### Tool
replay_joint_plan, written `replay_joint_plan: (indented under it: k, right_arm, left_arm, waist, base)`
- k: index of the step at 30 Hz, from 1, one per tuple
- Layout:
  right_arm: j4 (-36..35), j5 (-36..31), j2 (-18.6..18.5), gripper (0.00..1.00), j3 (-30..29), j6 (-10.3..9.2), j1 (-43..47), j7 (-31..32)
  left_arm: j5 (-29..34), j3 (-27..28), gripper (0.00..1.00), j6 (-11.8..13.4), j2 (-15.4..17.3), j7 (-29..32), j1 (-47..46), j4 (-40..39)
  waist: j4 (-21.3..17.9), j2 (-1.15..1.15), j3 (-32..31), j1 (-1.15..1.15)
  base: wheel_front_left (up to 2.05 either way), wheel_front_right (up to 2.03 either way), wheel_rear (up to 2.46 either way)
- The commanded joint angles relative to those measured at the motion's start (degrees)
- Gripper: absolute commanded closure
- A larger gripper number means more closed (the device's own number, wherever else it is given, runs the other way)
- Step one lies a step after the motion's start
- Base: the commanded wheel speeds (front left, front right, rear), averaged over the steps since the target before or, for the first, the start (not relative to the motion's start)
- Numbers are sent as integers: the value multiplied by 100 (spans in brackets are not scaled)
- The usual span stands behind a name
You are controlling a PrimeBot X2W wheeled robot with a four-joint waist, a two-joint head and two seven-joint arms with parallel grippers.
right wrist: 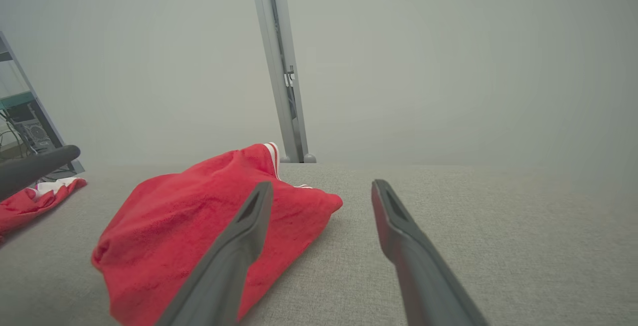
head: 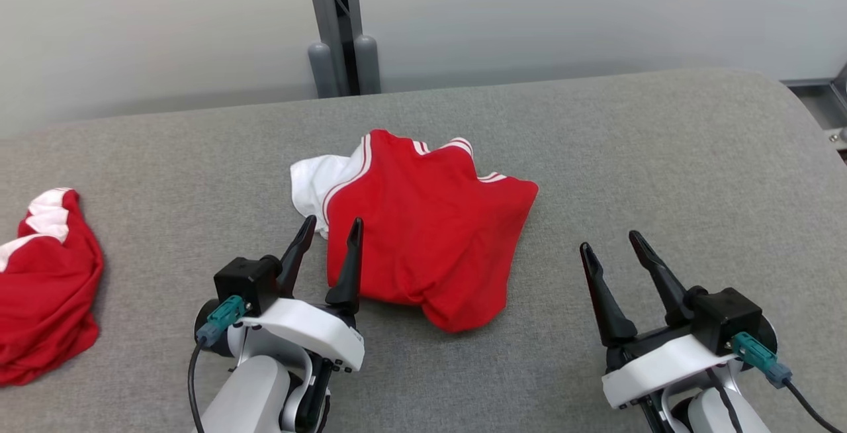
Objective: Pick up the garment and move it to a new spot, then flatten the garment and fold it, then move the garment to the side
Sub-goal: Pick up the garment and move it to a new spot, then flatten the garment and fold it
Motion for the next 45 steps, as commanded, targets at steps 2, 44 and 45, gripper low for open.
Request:
replay_joint_plan:
  k: [2,44,45]
  right_arm:
    - [-3,-49,-44,0,-15,1,8,-41]
    - [-151,-52,-144,0,41,1,-647,-41]
    - [-150,-47,-144,0,49,1,-667,-41]
  left_arm:
    - [-25,22,0,49,15,-18,47,8]
    - [736,1099,0,-265,398,479,-2755,3255]
    - [754,1082,0,-244,421,507,-2864,3368]
  waist:
    - [54,0,-73,0]
    - [-550,0,1093,0]
    - [-575,0,1135,0]
  base:
    - [0,0,0]
    - [0,0,0]
    - [0,0,0]
